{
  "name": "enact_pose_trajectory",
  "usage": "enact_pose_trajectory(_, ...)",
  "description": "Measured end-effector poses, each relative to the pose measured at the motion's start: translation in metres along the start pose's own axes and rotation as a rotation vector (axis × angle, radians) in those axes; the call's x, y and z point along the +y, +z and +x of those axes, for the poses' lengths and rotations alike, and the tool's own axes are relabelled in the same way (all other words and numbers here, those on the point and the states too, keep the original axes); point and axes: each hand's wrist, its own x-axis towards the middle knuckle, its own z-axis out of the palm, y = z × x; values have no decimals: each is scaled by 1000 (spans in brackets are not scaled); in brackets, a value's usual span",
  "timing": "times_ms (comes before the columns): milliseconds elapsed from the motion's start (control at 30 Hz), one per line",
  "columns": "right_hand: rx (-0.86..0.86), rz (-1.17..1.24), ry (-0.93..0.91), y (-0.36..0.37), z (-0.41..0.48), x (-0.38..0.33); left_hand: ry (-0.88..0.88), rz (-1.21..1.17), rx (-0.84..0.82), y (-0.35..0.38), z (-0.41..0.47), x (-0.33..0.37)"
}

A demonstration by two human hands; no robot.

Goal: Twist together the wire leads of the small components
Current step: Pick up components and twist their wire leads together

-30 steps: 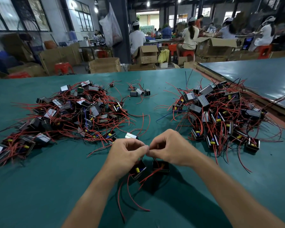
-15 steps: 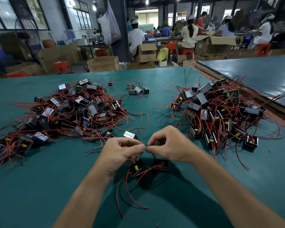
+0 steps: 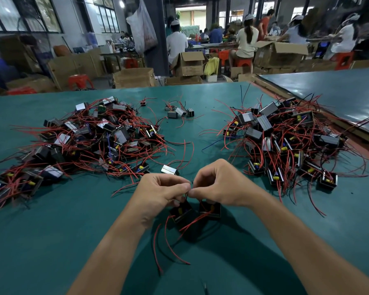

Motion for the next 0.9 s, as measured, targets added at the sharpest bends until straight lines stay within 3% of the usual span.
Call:
enact_pose_trajectory(500,51,95,-84,-6,-3,-4,-54,-44,-40,-4,5,-3)
enact_pose_trajectory(900,-221,253,-63,-14,-8,-6,-41,-59,-323,-4,-4,-1)
